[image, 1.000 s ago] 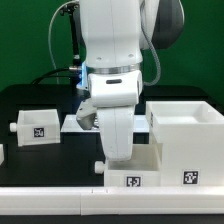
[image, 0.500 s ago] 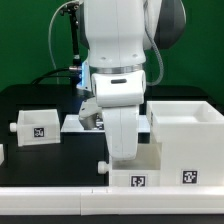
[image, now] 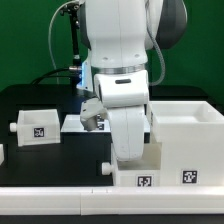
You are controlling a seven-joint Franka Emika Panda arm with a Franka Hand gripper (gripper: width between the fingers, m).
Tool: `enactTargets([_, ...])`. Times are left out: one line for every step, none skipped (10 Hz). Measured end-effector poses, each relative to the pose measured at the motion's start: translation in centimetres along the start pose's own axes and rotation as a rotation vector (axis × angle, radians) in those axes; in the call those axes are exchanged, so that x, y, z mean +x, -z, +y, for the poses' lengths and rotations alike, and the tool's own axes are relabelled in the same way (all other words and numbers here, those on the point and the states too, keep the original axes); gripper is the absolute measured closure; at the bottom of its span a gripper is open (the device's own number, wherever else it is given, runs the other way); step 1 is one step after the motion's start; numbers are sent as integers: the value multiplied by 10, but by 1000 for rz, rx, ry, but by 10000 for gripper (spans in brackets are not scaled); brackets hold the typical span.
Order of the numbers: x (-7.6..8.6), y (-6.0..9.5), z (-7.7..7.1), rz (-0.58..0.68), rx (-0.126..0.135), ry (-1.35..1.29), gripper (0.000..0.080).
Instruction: Assemble drawer
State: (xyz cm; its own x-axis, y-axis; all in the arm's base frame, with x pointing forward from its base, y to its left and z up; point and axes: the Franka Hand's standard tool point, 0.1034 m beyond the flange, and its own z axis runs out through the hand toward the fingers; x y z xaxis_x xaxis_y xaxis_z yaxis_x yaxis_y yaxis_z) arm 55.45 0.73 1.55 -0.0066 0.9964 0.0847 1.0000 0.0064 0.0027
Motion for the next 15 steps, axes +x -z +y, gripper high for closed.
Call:
enactTargets([-1, 0, 0, 0, 0, -2, 761])
enactTargets([-1, 0, 0, 0, 0, -3, 761])
enactTargets([-1, 2, 1, -1, -1, -12, 682])
enactTargets([-1, 9, 4, -4, -11, -20, 546])
enactTargets([-1, 17, 6, -9, -3, -20, 546])
enactTargets([-3, 30, 11, -16, 5, -20, 346])
enactTargets([-7, 41, 19, -21, -2, -23, 213])
enactTargets([-17, 47, 24, -26, -16, -34, 167])
enactTargets([-29, 47, 24, -28, -16, -33, 167])
enactTargets([-44, 45, 28, -24, -15, -30, 155])
enactTargets([-59, 44, 36, -17, -20, -43, 151])
enactTargets([-64, 36, 31, -13, -9, -48, 151])
enactTargets([-70, 28, 26, -6, 5, -50, 150])
enactTargets([-77, 23, 22, 25, 10, -52, 150])
enactTargets([-79, 17, 19, 69, 13, -72, 150])
